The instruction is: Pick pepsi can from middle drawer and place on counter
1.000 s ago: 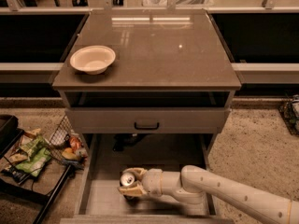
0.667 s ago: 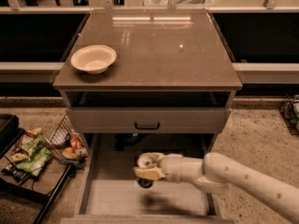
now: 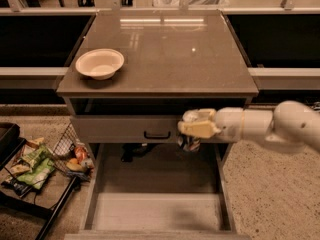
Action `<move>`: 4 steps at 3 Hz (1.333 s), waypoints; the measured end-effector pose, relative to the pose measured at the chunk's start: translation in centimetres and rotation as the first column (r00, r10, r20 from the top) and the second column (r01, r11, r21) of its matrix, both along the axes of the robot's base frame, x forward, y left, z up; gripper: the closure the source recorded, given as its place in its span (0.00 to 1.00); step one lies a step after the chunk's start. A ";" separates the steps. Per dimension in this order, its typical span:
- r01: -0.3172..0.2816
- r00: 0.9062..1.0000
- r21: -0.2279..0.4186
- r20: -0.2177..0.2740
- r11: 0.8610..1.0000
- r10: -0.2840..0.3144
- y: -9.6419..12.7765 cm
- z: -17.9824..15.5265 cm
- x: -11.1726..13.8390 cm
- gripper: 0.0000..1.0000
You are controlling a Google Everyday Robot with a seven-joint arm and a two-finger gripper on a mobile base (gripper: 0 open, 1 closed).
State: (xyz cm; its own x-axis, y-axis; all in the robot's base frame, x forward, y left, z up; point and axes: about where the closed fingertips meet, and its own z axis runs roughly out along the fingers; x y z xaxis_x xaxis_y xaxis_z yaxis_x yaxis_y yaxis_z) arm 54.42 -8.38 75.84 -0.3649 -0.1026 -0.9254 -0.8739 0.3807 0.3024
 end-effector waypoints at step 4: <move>0.236 0.960 0.050 0.144 0.971 -0.240 -0.4 26.1 15.4 1.00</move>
Offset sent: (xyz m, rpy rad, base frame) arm 0.0968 -0.0998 0.3485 0.0780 -0.1531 -0.2301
